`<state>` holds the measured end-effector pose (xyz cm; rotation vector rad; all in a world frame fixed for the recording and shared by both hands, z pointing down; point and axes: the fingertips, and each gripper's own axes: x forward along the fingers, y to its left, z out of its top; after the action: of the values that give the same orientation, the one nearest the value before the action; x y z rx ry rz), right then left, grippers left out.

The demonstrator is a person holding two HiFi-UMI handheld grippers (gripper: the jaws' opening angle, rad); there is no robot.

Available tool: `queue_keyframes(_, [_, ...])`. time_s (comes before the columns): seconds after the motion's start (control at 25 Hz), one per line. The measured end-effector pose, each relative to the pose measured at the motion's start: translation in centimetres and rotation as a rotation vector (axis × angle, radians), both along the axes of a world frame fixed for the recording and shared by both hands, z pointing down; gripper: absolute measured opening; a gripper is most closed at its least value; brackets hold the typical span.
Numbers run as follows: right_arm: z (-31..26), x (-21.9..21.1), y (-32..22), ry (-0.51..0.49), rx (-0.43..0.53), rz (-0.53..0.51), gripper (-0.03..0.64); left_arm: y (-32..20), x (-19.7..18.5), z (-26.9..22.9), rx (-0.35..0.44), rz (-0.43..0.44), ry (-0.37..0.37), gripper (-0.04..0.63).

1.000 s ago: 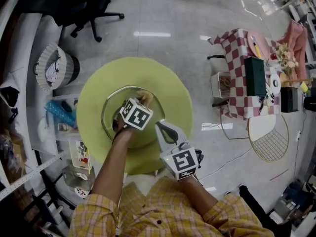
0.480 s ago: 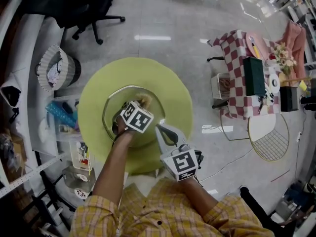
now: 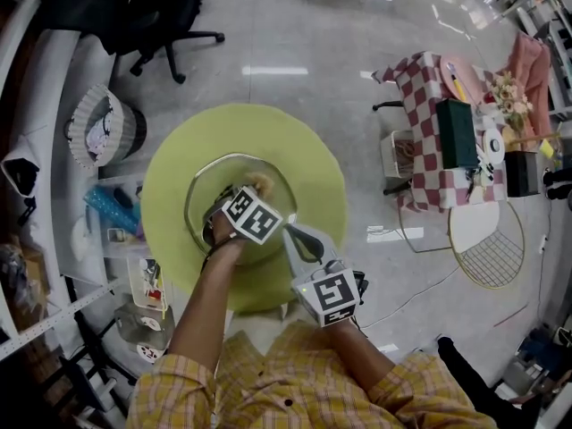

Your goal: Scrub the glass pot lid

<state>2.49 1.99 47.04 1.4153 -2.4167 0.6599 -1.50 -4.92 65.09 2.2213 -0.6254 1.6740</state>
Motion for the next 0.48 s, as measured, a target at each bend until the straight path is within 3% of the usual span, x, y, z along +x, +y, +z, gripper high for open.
queue_keyframes(0.48, [-0.1, 1.1, 1.4, 0.000, 0.004, 0.019, -0.002, 1.5, 0.2, 0.2, 0.060, 0.087, -0.071, 0.038])
